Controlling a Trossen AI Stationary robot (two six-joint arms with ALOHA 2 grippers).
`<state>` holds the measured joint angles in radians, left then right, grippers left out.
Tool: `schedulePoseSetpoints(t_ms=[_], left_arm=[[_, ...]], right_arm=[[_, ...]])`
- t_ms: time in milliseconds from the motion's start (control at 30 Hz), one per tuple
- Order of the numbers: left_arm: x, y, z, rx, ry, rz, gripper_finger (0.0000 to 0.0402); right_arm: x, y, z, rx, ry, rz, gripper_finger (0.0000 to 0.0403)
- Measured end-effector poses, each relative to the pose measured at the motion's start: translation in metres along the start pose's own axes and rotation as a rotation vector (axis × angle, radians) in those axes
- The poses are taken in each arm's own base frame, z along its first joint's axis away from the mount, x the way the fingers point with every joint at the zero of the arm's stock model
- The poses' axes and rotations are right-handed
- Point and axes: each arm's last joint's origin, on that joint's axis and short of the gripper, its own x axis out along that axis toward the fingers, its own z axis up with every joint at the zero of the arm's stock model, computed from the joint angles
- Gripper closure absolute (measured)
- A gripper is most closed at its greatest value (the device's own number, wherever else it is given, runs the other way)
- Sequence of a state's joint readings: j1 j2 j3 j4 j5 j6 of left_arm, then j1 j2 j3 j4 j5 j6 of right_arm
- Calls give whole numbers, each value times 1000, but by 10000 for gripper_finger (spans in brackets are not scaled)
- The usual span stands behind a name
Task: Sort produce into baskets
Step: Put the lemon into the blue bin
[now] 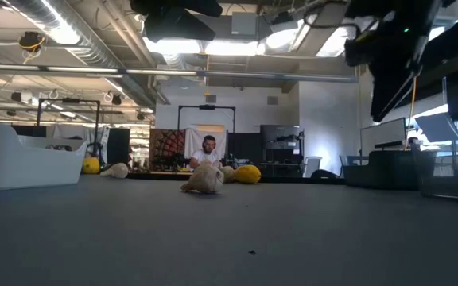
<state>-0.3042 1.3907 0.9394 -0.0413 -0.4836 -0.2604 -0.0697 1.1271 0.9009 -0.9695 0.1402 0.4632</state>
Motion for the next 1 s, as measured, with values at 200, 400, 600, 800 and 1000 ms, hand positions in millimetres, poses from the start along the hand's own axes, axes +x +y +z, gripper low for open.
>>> schedulePoseSetpoints(t_ms=[200, 400, 600, 800, 1000], left_arm=[[0, 0, 0, -6, 0, 0, 147], [0, 0, 0, -5, 0, 0, 147], [0, 0, 0, -6, -1, 0, 147], [0, 0, 0, -6, -1, 0, 147], [0, 0, 0, -6, -1, 0, 147]], right_arm=[[-5, 28, -16, -69, 6, 59, 159], [-12, 52, -35, -73, 26, 121, 159], [-20, 71, -57, -36, 74, 189, 159], [-30, 88, -82, 6, 135, 249, 159], [-42, 108, -107, 61, 144, 352, 159]])
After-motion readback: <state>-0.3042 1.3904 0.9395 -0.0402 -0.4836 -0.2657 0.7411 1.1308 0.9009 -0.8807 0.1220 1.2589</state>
